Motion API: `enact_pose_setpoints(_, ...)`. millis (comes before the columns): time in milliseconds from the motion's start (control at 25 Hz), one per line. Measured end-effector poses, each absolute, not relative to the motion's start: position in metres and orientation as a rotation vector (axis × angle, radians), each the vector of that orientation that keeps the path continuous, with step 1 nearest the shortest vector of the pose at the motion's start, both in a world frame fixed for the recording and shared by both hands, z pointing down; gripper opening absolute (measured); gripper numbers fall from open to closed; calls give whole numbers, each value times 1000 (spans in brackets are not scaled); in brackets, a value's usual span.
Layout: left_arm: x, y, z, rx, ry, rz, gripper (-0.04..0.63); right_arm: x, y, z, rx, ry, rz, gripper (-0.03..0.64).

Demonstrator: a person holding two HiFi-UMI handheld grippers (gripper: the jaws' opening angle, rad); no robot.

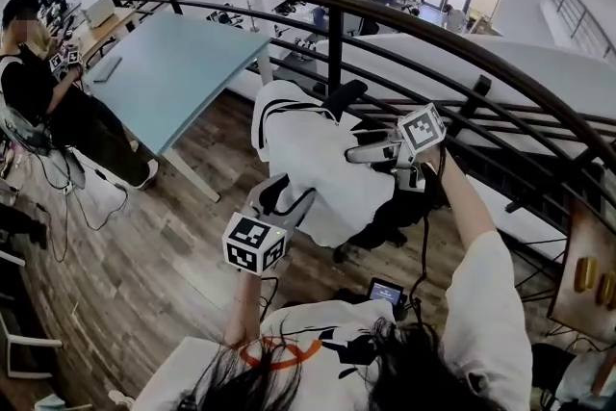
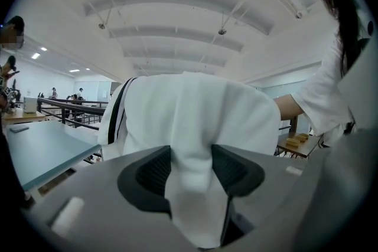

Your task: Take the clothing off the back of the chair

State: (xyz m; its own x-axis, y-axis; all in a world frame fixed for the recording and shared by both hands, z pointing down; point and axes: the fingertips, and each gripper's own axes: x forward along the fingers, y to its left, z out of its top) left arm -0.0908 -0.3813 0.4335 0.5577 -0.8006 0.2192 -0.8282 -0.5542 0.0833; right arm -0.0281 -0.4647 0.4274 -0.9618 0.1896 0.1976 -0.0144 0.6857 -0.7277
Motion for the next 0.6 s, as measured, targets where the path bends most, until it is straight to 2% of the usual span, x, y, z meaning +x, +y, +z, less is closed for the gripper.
enact_pose_setpoints(120,-91,-382,435,2609,-1389,224,334,-35,-458,425,-222,-2632,1180,550)
enact_pose_setpoints(280,-97,-385,434,2604,-1396,229,334,-36,-456,413,-208,-2675,1146,456)
enact_pose_setpoints(360,-99,-387,432,2602,-1399,239,331,-35,-455,406,-175,-2690,1139,343)
enact_pose_setpoints(520,-98,-383,429,2618,-1391,246,311,-23,-456,400,-40,-2728,1089,157)
enact_pose_setpoints(600,-94,-378,423,2656,-1365,233,242,-17,-456,392,19,-2765,1090,82)
